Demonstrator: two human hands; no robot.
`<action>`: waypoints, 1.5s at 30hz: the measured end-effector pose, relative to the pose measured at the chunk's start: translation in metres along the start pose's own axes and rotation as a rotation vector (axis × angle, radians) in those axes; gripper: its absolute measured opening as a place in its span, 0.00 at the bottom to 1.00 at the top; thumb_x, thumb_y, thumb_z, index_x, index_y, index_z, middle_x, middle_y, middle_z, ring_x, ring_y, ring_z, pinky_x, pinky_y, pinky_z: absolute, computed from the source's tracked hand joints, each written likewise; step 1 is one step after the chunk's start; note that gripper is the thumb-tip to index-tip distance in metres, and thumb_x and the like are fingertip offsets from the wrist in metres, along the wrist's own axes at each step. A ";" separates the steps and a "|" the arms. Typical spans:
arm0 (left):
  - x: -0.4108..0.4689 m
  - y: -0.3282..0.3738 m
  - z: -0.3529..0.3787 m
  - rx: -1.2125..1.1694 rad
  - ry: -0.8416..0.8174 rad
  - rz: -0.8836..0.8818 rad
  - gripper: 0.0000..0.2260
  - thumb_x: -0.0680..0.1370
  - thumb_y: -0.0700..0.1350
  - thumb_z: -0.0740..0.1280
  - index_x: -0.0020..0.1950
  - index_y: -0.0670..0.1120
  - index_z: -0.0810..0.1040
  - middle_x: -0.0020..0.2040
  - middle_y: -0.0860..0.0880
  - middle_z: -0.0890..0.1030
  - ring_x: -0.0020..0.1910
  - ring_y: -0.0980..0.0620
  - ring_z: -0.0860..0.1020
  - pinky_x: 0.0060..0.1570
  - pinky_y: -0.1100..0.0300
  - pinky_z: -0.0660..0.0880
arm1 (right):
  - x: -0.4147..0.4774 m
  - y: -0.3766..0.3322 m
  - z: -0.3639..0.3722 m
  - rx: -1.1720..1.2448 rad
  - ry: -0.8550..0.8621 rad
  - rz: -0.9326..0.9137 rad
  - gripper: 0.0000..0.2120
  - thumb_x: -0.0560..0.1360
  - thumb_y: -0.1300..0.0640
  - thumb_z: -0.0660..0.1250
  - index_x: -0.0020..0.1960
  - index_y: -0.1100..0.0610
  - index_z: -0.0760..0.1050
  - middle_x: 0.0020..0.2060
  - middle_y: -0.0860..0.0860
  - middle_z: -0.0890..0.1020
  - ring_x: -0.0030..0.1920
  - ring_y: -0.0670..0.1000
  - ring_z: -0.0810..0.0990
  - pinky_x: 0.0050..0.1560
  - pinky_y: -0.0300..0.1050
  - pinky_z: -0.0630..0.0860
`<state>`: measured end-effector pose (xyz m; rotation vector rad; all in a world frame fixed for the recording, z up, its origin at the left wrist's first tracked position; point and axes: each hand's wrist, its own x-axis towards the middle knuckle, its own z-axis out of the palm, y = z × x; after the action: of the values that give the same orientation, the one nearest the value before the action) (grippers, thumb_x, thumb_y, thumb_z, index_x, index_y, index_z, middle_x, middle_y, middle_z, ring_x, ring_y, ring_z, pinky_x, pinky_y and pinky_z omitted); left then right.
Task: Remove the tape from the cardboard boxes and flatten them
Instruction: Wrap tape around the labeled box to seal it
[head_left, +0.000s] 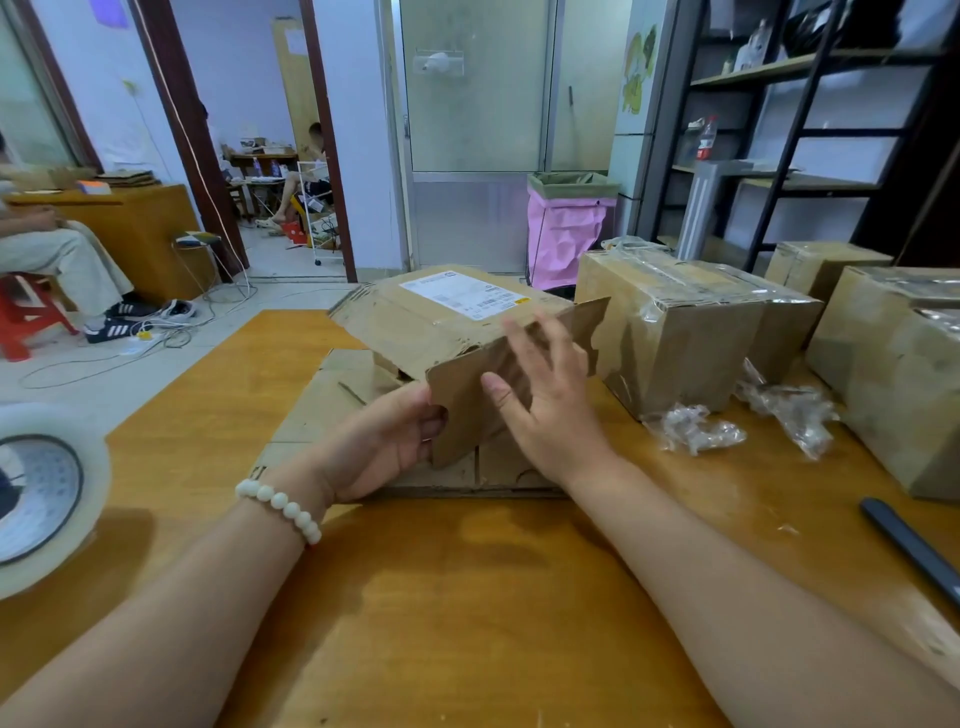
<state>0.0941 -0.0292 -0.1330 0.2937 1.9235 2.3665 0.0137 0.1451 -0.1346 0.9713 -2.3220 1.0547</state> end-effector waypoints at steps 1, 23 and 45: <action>0.001 0.002 0.001 -0.013 0.021 0.007 0.25 0.62 0.68 0.75 0.51 0.53 0.85 0.47 0.51 0.84 0.46 0.53 0.81 0.45 0.61 0.79 | 0.000 -0.001 0.000 0.022 -0.049 0.002 0.30 0.75 0.37 0.53 0.75 0.44 0.57 0.76 0.49 0.52 0.72 0.50 0.50 0.69 0.47 0.50; 0.015 0.009 -0.023 -0.245 0.631 0.189 0.06 0.82 0.47 0.61 0.49 0.46 0.74 0.38 0.50 0.80 0.31 0.56 0.79 0.32 0.63 0.78 | -0.008 -0.029 0.003 -0.038 -0.188 0.101 0.40 0.73 0.50 0.67 0.77 0.47 0.45 0.76 0.48 0.38 0.76 0.56 0.48 0.68 0.55 0.66; 0.018 -0.001 -0.058 0.186 0.820 0.159 0.22 0.82 0.54 0.59 0.75 0.49 0.65 0.70 0.52 0.72 0.70 0.54 0.67 0.65 0.54 0.61 | 0.009 0.026 -0.027 0.192 0.296 0.468 0.07 0.76 0.62 0.63 0.46 0.58 0.64 0.37 0.49 0.67 0.36 0.48 0.66 0.33 0.39 0.64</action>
<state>0.0652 -0.0818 -0.1438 -0.6501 2.5100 2.6583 -0.0100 0.1743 -0.1248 0.2949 -2.2733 1.5086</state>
